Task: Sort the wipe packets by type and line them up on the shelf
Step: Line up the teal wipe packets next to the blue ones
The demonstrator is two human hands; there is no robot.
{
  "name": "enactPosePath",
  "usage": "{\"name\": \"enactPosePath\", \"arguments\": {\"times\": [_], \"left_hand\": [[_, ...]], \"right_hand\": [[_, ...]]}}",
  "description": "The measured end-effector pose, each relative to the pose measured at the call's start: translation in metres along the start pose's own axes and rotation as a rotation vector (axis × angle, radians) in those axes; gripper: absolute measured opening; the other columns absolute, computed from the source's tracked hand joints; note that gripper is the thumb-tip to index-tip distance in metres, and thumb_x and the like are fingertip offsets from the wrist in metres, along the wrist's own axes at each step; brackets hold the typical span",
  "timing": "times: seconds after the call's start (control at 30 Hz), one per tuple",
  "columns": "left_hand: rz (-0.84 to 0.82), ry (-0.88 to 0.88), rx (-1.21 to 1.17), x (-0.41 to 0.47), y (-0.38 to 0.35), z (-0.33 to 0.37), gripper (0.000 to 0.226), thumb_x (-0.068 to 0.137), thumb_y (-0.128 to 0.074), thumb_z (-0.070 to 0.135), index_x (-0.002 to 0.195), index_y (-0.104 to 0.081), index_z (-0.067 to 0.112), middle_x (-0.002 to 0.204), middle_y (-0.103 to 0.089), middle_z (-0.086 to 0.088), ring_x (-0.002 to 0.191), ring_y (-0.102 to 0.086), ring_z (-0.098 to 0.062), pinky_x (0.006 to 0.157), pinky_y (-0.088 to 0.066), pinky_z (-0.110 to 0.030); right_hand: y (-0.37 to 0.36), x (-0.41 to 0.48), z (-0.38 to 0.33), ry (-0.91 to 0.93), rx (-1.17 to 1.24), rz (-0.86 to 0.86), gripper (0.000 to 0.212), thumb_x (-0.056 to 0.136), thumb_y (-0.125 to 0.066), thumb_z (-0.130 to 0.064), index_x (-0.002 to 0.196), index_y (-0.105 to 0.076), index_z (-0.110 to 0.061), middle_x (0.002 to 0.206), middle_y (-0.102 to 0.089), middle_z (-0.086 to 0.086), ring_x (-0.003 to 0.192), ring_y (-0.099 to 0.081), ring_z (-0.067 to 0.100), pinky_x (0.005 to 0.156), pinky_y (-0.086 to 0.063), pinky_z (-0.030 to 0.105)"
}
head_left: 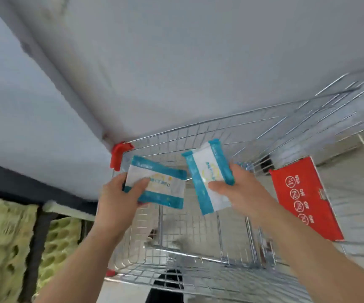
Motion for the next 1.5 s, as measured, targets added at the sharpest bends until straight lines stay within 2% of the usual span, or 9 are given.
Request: {"name": "enactPosePath", "arguments": {"times": [0.07, 0.27, 0.4, 0.5, 0.63, 0.8, 1.1, 1.27, 1.5], "left_hand": [[0.055, -0.029, -0.028, -0.039, 0.039, 0.017, 0.01, 0.091, -0.064, 0.017, 0.1, -0.066, 0.017, 0.088, -0.072, 0.001, 0.074, -0.071, -0.011, 0.055, -0.053, -0.016], [0.219, -0.039, -0.189, -0.148, 0.154, 0.043, 0.01, 0.094, -0.059, 0.02, 0.101, -0.066, 0.021, 0.09, -0.075, 0.001, 0.078, -0.073, -0.014, 0.072, -0.06, -0.038], [0.307, -0.107, -0.28, -0.21, 0.233, 0.06, 0.01, 0.095, -0.057, 0.018, 0.1, -0.064, 0.021, 0.087, -0.075, 0.005, 0.079, -0.072, -0.009, 0.064, -0.059, -0.026], [0.365, -0.153, -0.337, -0.25, 0.299, 0.067, 0.01, 0.094, -0.057, 0.015, 0.098, -0.065, 0.021, 0.087, -0.075, 0.004, 0.081, -0.072, -0.011, 0.064, -0.059, -0.026], [0.414, -0.188, -0.389, -0.298, 0.396, 0.059, 0.011, 0.093, -0.059, 0.014, 0.102, -0.066, 0.014, 0.091, -0.075, -0.001, 0.085, -0.073, -0.017, 0.069, -0.06, -0.032], [0.44, -0.262, -0.408, -0.346, 0.519, 0.044, 0.012, 0.093, -0.058, 0.012, 0.101, -0.066, 0.012, 0.093, -0.075, -0.006, 0.087, -0.072, -0.021, 0.071, -0.06, -0.032], [0.344, -0.243, -0.478, -0.351, 0.66, 0.025, 0.02, 0.1, -0.047, 0.014, 0.107, -0.064, 0.007, 0.102, -0.073, -0.01, 0.095, -0.071, -0.024, 0.077, -0.06, -0.036], [0.389, -0.249, -0.285, -0.332, 0.724, 0.028, 0.015, 0.096, -0.055, 0.015, 0.101, -0.069, 0.013, 0.094, -0.075, -0.002, 0.089, -0.072, -0.018, 0.071, -0.06, -0.029], [0.479, -0.247, -0.259, -0.289, 0.797, 0.025, 0.016, 0.097, -0.053, 0.009, 0.101, -0.068, 0.014, 0.092, -0.075, -0.003, 0.085, -0.072, -0.02, 0.068, -0.061, -0.03]], "right_hand": [[-0.013, -0.033, -0.037, 0.054, -0.031, -0.047, 0.016, 0.083, -0.069, -0.021, 0.096, -0.059, -0.022, 0.097, -0.069, 0.003, 0.09, -0.066, 0.023, 0.082, -0.051, 0.041], [-0.074, -0.125, -0.153, 0.268, -0.196, -0.239, 0.013, 0.089, -0.063, -0.023, 0.101, -0.058, -0.023, 0.096, -0.068, -0.003, 0.084, -0.063, 0.016, 0.074, -0.047, 0.033], [-0.134, -0.184, -0.225, 0.395, -0.286, -0.358, 0.016, 0.089, -0.064, -0.021, 0.105, -0.061, -0.02, 0.101, -0.071, 0.001, 0.087, -0.066, 0.016, 0.08, -0.05, 0.036], [-0.192, -0.225, -0.27, 0.464, -0.33, -0.437, 0.02, 0.089, -0.065, -0.023, 0.109, -0.063, -0.02, 0.104, -0.071, -0.004, 0.097, -0.067, 0.017, 0.09, -0.05, 0.039], [-0.282, -0.281, -0.324, 0.534, -0.321, -0.541, 0.019, 0.09, -0.064, -0.021, 0.109, -0.063, -0.021, 0.102, -0.072, -0.005, 0.097, -0.067, 0.016, 0.087, -0.052, 0.033], [-0.406, -0.345, -0.365, 0.54, -0.231, -0.672, 0.019, 0.09, -0.063, -0.017, 0.109, -0.065, -0.018, 0.105, -0.073, -0.001, 0.1, -0.068, 0.02, 0.097, -0.05, 0.042], [-0.535, -0.383, -0.428, 0.553, -0.119, -0.649, 0.02, 0.086, -0.068, -0.011, 0.104, -0.067, -0.003, 0.103, -0.073, 0.009, 0.098, -0.069, 0.026, 0.091, -0.054, 0.044], [-0.574, -0.376, -0.471, 0.62, -0.109, -0.596, 0.021, 0.082, -0.073, -0.007, 0.102, -0.068, -0.008, 0.099, -0.074, 0.002, 0.092, -0.071, 0.018, 0.083, -0.058, 0.033], [-0.632, -0.357, -0.521, 0.746, -0.227, -0.515, 0.021, 0.079, -0.076, -0.009, 0.098, -0.067, -0.015, 0.097, -0.073, -0.004, 0.086, -0.071, 0.012, 0.08, -0.059, 0.036]]}}
Point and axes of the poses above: each hand's wrist, its own x-axis towards the middle knuckle, its own y-axis out of the back of the hand, z = x × y, the point moved 10 cm from there along x, towards the middle knuckle
